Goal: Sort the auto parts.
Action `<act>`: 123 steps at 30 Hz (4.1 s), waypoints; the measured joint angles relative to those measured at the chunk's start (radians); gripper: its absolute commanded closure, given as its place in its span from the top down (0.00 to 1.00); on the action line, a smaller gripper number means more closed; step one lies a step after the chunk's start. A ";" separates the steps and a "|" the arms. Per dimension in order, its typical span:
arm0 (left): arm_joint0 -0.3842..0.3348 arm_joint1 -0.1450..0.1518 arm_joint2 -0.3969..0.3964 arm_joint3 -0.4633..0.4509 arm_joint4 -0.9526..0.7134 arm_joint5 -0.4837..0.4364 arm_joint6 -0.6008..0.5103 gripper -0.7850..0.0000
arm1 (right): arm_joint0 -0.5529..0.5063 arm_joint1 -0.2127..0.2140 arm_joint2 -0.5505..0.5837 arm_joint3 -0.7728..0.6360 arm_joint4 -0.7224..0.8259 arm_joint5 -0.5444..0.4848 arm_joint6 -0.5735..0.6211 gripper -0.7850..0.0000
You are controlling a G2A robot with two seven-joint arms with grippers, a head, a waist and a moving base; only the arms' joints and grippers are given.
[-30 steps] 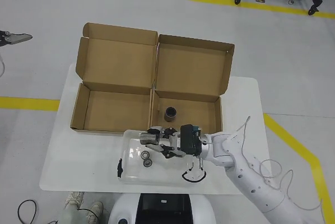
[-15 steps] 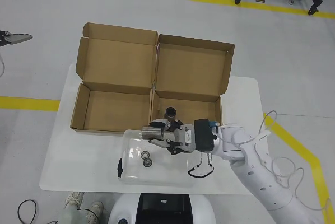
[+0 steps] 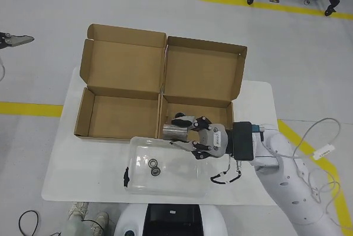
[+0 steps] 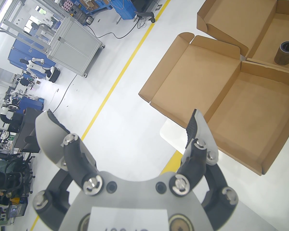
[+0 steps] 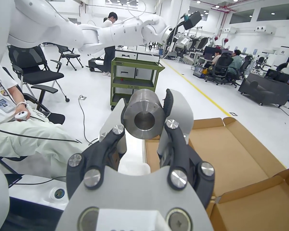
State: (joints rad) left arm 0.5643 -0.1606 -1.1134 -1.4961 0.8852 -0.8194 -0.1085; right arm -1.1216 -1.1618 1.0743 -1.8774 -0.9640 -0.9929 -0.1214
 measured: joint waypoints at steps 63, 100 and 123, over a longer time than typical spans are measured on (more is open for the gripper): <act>0.000 0.000 0.000 0.000 0.000 0.000 0.000 1.00 | -0.043 -0.004 0.052 0.122 0.061 0.439 0.589 0.00; 0.000 0.000 0.000 0.000 0.000 0.000 0.000 1.00 | 0.315 -0.110 -0.288 0.502 0.042 0.892 1.128 0.00; 0.000 0.000 0.000 0.000 0.000 0.000 0.000 1.00 | 0.428 -0.185 -0.382 0.712 0.068 0.880 1.113 0.69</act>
State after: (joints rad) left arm 0.5643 -0.1606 -1.1134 -1.4961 0.8852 -0.8194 -0.1085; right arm -0.6938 -1.3464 0.6920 -1.1654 -0.8962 -0.1126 0.9916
